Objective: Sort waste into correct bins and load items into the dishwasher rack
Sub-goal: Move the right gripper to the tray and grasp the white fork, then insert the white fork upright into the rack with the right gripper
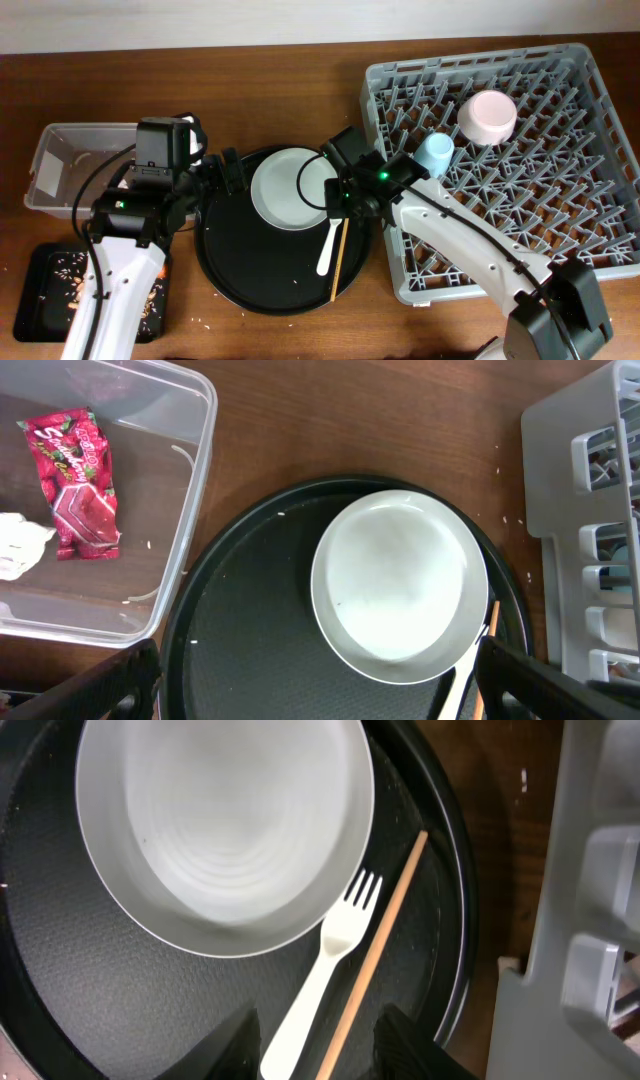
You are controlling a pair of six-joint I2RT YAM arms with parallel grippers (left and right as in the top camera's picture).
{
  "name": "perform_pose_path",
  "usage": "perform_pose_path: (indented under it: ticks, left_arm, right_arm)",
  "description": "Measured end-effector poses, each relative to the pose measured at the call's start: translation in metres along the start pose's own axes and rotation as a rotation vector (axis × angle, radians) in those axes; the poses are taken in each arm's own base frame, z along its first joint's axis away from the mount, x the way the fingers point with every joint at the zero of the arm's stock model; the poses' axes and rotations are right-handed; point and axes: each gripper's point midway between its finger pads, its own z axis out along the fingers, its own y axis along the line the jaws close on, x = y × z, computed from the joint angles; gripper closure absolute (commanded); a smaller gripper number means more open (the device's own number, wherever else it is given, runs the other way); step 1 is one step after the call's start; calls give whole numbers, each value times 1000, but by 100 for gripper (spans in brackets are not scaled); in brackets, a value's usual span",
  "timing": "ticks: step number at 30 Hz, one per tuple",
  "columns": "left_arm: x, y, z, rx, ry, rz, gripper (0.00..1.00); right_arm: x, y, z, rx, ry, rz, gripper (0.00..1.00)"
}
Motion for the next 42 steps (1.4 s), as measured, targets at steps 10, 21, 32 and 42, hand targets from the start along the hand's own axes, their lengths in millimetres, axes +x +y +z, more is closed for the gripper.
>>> perform_pose_path:
  ticks: [10, 21, 32, 42]
  left_arm:
    - [0, 0, 0, 0, 0, 0, 1]
    - [0, 0, 0, 0, 0, 0, 1]
    - [0, 0, 0, 0, 0, 0, 1]
    - [1, 0, 0, -1, 3, 0, 1]
  right_arm:
    - [49, 25, 48, 77, 139, 136, 69]
    - [65, 3, 87, 191, 154, 246, 73]
    - [65, 0, 99, 207, 148, 248, 96]
    - [46, 20, 56, 218, 208, 186, 96]
